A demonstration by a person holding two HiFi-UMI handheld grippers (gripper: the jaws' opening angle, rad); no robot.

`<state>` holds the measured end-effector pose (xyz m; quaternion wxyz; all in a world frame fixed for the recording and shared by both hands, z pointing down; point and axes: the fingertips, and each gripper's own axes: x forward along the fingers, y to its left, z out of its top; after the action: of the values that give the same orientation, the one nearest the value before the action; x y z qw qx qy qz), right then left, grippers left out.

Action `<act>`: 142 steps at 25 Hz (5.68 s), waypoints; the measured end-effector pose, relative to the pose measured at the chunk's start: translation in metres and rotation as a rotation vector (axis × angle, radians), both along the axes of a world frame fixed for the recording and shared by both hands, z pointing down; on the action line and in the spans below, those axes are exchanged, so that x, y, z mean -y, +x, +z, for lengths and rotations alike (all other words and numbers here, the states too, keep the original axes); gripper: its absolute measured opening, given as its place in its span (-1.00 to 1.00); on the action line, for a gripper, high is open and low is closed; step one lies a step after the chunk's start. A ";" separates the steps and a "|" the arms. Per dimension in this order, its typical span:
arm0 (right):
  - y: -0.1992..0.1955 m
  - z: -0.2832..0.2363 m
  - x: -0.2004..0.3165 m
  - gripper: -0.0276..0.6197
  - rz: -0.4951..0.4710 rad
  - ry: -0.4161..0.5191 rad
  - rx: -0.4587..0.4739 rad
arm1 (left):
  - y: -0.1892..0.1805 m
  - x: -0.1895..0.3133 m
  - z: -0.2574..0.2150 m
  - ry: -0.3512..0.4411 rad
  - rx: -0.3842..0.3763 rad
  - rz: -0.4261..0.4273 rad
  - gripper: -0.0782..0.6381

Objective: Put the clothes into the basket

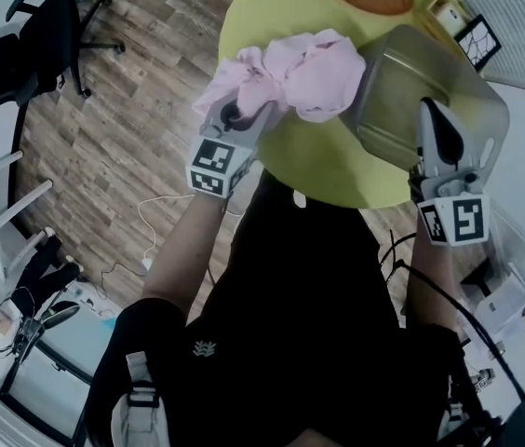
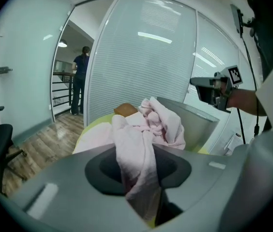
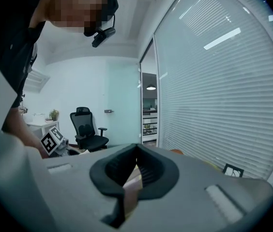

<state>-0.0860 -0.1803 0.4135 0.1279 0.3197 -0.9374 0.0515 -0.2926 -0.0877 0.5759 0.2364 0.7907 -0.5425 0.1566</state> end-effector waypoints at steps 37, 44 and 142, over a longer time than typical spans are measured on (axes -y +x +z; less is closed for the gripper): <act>0.037 -0.095 -0.030 0.00 -0.073 0.007 0.145 | 0.071 0.052 -0.248 0.343 0.001 0.144 -0.40; 0.065 -0.109 -0.018 0.29 -0.019 0.039 0.156 | 0.119 0.062 -0.263 0.368 -0.010 0.236 -0.40; 0.232 0.029 0.014 -0.57 0.229 -0.204 0.012 | 0.324 0.114 -0.119 0.030 0.029 0.581 -0.31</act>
<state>0.1463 -0.1944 0.4426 0.1475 0.4096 -0.8854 0.1628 0.0310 -0.2013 0.4569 0.1619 0.9141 -0.2988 0.2211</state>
